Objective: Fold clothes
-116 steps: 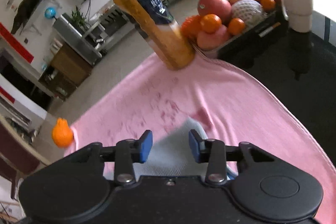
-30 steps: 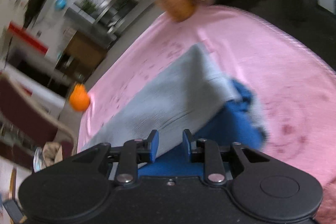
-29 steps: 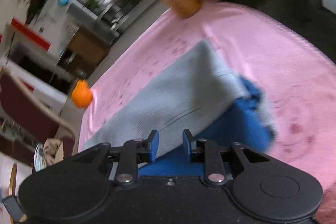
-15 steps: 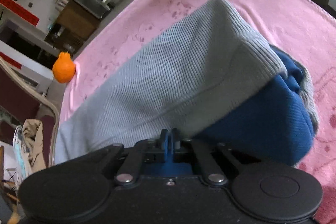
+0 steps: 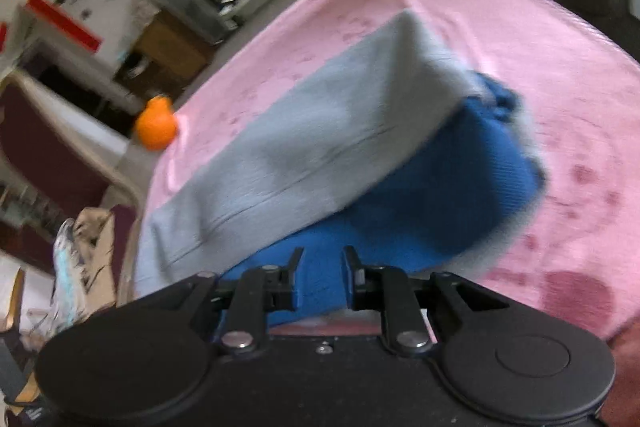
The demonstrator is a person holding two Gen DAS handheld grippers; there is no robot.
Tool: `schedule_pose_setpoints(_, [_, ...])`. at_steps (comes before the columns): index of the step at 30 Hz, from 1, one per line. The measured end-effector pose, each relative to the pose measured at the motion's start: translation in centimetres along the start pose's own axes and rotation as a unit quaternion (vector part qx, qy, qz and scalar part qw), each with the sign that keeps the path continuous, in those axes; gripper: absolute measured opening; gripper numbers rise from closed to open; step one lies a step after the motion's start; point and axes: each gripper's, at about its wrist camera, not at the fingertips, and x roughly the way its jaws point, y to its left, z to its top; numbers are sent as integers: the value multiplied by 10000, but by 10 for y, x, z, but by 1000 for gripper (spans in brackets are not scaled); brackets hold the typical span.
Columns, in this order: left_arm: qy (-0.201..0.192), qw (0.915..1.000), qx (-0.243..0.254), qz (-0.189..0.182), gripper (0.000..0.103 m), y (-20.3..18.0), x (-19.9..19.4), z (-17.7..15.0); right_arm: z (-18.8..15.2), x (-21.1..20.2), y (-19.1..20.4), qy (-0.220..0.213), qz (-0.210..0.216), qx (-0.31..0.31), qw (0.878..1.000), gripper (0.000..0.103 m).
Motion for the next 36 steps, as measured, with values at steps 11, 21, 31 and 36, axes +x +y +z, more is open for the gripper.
schedule_pose_setpoints(11, [409, 9957, 731, 398, 36, -23, 21, -12, 0, 39, 10, 797, -263, -577, 9948, 2])
schedule_pose_setpoints(21, [-29, 9994, -126, 329, 34, 8, -16, -5, 7, -20, -15, 99, -188, -204, 9996, 26])
schedule_pose_setpoints(31, [177, 9994, -275, 125, 34, -4, -4, 4, 24, -60, -80, -1025, -238, 1432, 9841, 44])
schedule_pose_setpoints(36, [321, 9993, -131, 160, 35, -10, 5, 2, 21, -60, -99, -877, -324, 1863, 9780, 51])
